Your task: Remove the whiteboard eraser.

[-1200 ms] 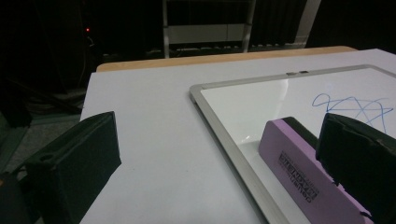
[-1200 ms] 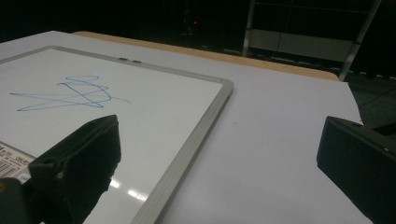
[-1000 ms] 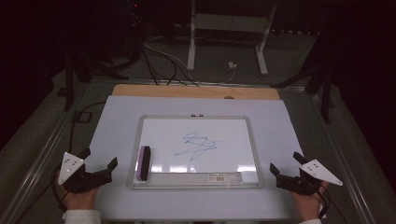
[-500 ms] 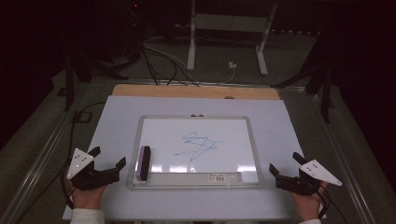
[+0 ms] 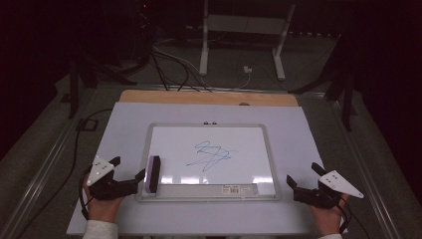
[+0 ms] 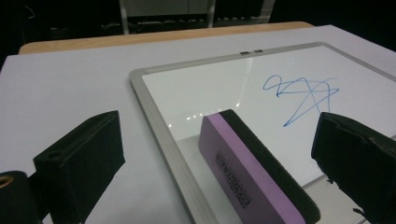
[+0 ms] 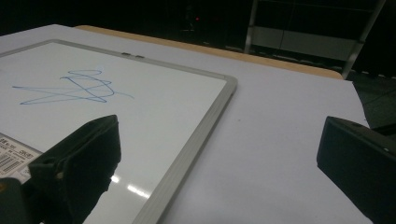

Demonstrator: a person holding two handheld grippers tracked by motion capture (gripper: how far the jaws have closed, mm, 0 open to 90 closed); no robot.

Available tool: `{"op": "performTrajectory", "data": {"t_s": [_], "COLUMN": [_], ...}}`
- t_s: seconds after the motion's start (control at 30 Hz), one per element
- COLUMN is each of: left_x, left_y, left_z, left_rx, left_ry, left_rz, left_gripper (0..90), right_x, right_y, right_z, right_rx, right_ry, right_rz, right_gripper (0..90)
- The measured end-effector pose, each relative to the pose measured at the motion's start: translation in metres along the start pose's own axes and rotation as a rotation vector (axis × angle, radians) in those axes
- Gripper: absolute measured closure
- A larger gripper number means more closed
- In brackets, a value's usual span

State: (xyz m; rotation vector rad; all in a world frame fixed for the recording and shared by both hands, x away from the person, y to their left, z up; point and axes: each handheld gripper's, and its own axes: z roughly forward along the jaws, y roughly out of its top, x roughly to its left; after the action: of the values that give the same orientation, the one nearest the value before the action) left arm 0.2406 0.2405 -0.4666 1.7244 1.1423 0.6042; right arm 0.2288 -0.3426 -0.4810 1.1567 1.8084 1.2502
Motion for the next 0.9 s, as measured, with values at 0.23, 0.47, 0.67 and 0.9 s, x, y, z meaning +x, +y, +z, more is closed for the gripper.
{"op": "performTrajectory", "data": {"t_s": [0.23, 0.47, 0.67, 0.9], "left_x": [-0.004, -0.007, -0.009, -0.010], "left_y": [-0.001, -0.003, -0.005, -0.008], "left_z": [0.007, 0.015, 0.021, 0.025], "left_rx": [0.020, 0.049, 0.079, 0.115], "left_ry": [-0.014, -0.027, -0.032, -0.042], "left_rz": [0.003, 0.005, 0.005, 0.001], "left_gripper": [3.7, 4.2, 5.2, 10.4], "right_x": [0.000, 0.001, 0.001, 0.001], "right_y": [0.000, 0.000, 0.000, 0.000], "right_z": [0.000, 0.000, 0.000, 0.001], "right_rx": [0.002, 0.003, 0.004, 0.006], "right_ry": [0.002, 0.003, 0.004, 0.003], "right_rz": [-0.004, -0.006, -0.010, -0.012], "right_gripper": [0.4, 0.4, 0.4, 0.4]}}
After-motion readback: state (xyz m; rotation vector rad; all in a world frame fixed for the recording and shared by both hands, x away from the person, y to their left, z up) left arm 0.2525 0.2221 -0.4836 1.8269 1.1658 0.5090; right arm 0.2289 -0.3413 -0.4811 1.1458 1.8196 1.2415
